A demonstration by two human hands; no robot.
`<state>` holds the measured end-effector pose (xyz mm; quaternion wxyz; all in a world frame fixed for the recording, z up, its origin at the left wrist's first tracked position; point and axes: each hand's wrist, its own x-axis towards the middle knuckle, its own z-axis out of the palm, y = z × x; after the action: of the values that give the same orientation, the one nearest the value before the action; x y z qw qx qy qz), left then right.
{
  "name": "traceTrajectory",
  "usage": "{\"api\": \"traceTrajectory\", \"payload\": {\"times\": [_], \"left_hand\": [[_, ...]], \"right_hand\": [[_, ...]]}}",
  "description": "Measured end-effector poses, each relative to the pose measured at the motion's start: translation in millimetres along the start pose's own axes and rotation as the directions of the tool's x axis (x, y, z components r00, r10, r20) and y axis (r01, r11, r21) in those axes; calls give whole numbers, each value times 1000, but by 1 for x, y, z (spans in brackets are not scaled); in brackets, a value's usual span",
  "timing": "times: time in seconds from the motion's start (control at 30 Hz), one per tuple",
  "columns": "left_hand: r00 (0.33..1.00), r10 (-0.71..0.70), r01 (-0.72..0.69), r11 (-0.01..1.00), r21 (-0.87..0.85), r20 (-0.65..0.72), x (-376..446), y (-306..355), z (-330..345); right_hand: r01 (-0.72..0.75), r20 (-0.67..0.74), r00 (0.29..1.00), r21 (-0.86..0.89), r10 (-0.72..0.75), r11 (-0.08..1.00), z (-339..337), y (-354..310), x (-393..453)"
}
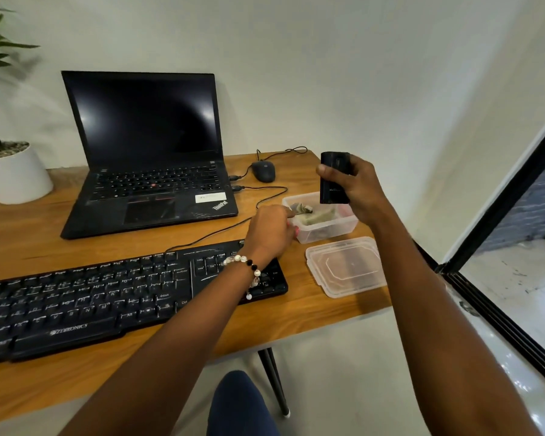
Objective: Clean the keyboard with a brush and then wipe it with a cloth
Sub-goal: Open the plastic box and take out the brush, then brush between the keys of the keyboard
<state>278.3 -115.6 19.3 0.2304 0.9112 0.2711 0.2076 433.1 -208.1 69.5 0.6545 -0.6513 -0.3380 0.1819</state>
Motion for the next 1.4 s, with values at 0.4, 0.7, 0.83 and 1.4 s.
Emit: {"api": "traceTrajectory", "payload": {"times": [0.4,0.7,0.83,1.4], "left_hand": [[965,-227,182,938,-295,-128,-52,-16,-42],[918,-352,208,819,-535,-182,-92,-39,-71],[906,-379,208,788,-579,-191,-104,-44,-76],[819,-434,212,837,-504,-376,-153,-122,-133]], "right_hand": [[-457,324,888,694,326,556,21,-5,-81],[-350,335,926,600,172,719,61,12,-105],[-254,208,964,517,168,817,74,13,-120],[-148,304,944,39,129,988,154,-32,-135]]}}
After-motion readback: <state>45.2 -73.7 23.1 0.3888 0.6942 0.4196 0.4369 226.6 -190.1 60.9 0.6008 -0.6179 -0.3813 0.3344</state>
